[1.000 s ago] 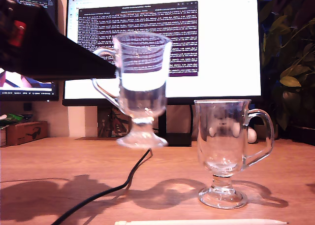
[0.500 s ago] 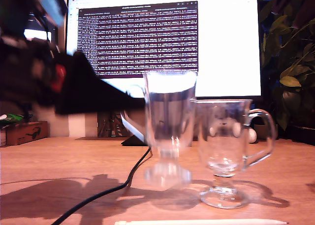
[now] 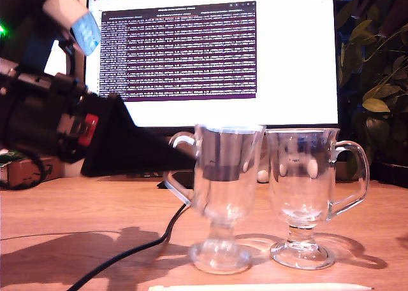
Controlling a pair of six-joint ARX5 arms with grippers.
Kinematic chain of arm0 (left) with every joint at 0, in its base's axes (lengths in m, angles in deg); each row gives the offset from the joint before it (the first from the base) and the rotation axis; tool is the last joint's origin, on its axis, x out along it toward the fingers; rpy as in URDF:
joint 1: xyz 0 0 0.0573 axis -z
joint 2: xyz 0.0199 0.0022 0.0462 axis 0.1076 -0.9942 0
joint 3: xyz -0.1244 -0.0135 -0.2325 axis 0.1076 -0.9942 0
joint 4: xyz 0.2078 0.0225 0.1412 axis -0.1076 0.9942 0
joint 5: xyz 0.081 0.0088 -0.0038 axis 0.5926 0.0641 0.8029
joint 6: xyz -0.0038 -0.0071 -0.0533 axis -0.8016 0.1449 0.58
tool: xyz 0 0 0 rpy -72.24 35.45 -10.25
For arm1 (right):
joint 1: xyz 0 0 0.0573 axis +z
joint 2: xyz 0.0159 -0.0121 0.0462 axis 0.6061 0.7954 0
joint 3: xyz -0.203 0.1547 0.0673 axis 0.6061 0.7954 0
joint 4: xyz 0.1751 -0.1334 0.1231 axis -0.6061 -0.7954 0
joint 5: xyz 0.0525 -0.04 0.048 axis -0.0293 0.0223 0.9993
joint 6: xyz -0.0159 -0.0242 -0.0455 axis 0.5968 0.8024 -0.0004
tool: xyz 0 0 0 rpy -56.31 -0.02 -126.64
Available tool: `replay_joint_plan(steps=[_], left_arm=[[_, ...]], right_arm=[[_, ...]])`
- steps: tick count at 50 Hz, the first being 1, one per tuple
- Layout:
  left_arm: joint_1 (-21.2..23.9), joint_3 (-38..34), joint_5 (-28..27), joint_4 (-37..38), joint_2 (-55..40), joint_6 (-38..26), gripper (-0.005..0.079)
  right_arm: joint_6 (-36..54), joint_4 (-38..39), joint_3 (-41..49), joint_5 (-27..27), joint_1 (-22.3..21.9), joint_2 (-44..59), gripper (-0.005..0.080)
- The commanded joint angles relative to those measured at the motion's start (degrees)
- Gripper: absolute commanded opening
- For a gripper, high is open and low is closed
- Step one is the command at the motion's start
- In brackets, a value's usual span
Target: Pick the small glass cups in front of you with each of your hands, and place them behind the white pen
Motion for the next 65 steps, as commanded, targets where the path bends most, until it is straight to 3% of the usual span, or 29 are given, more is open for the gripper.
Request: replay_joint_plan(steps=[1,9,21,48,54,65], left_arm=[[0.2,-0.4,-0.2,1.8,-1.0,-1.5,-0.0023],[0.4,-0.4,-0.2,3.3,-1.3,-3.0,-0.0017],[0.4,-0.4,-0.2,4.3,-1.3,-5.4,0.0149],[-0.8,-0.4,-3.4,2.2,4.2,-2.8,0.0154],[-1.8,-0.4,-3.8,4.1,7.6,-2.3,0.0187],[-6.1,-0.4,-3.5,13.4,14.8,-2.3,0.0164]], right_arm=[[0.0,0.3,0.9,0.2,-0.1,-0.1,0.0309],[0.0,0.3,0.9,0.3,-0.1,-0.1,0.0309],[0.0,0.3,0.9,0.4,-0.1,-0.1,0.0309],[0.0,-1.6,0.9,0.4,-0.1,-0.1,0.0309],[0.0,-1.6,0.9,0.4,-0.1,-0.1,0.0309],[0.1,-1.6,0.9,0.4,-0.1,-0.1,0.0300]])
